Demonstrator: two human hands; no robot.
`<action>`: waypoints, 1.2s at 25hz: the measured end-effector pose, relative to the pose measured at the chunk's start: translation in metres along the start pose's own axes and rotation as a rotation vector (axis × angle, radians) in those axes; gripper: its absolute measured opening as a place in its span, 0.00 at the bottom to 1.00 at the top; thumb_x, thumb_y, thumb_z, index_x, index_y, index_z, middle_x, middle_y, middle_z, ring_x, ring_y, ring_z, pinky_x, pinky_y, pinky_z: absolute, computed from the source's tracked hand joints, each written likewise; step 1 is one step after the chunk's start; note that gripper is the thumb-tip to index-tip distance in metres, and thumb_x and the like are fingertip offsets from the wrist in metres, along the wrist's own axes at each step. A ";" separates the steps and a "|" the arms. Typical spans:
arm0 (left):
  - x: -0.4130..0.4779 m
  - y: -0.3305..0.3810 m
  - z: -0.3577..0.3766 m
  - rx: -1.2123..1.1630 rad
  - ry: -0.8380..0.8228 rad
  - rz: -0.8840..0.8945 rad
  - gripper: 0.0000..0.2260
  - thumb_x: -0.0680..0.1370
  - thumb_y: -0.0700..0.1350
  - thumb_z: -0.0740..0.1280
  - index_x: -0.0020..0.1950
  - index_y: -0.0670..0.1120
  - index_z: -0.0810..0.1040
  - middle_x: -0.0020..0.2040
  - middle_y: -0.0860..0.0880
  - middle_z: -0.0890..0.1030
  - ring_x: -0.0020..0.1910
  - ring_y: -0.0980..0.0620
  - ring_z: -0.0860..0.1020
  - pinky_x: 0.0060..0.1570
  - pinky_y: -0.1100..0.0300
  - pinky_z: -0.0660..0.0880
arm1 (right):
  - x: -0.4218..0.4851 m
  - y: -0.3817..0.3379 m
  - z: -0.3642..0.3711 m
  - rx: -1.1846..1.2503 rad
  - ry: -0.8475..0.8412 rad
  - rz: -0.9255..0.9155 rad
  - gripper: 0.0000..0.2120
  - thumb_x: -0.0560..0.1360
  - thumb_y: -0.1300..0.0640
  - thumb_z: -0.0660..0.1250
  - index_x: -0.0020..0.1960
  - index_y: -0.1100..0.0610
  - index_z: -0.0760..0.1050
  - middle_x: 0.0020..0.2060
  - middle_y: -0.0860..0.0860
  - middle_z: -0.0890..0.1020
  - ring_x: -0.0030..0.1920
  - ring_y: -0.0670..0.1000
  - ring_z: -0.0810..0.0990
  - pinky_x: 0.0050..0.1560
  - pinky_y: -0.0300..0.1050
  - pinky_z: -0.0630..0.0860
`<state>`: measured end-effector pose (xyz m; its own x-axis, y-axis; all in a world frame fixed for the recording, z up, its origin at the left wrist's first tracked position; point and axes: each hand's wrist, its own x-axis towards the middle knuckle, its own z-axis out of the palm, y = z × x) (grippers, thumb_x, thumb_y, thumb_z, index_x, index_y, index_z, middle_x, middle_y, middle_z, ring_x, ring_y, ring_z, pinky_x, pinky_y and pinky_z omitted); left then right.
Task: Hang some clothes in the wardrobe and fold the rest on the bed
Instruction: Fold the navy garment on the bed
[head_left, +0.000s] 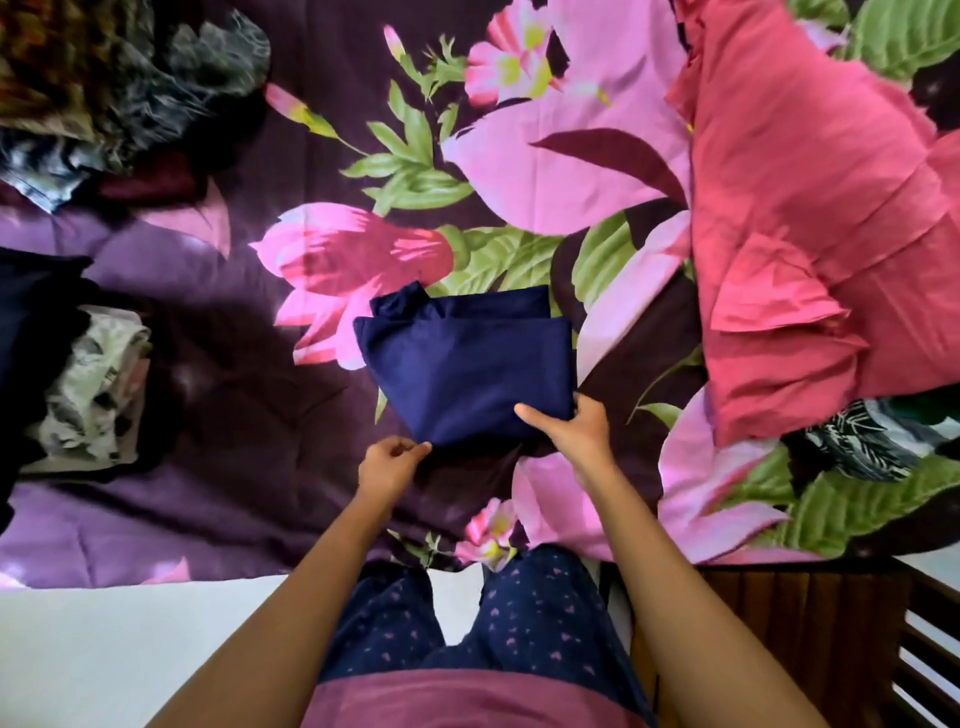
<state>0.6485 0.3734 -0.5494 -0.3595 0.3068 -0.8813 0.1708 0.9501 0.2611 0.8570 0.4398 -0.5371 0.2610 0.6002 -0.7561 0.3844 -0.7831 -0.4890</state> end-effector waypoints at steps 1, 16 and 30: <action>-0.002 0.000 -0.003 0.008 0.047 0.040 0.07 0.72 0.45 0.73 0.43 0.42 0.79 0.38 0.47 0.78 0.42 0.51 0.75 0.48 0.57 0.71 | 0.000 -0.001 0.001 -0.078 0.055 -0.058 0.26 0.55 0.43 0.80 0.46 0.57 0.79 0.47 0.57 0.81 0.47 0.55 0.79 0.51 0.55 0.78; 0.004 0.072 0.005 -0.280 0.189 0.228 0.42 0.67 0.49 0.78 0.73 0.43 0.58 0.68 0.40 0.63 0.64 0.47 0.67 0.69 0.53 0.64 | 0.003 -0.060 -0.016 0.189 -0.555 -0.354 0.11 0.67 0.66 0.75 0.41 0.55 0.76 0.38 0.49 0.77 0.42 0.46 0.75 0.47 0.39 0.72; -0.021 0.006 0.012 -0.391 -0.037 0.350 0.31 0.66 0.33 0.75 0.67 0.37 0.69 0.54 0.44 0.79 0.41 0.63 0.79 0.52 0.64 0.76 | -0.008 0.009 -0.033 -0.492 -1.170 -0.251 0.14 0.68 0.72 0.72 0.37 0.57 0.72 0.33 0.53 0.76 0.37 0.46 0.72 0.41 0.38 0.70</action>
<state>0.6685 0.3723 -0.5343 -0.3081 0.6143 -0.7264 -0.0831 0.7433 0.6638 0.8873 0.4332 -0.5212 -0.6945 0.0270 -0.7189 0.6584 -0.3789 -0.6503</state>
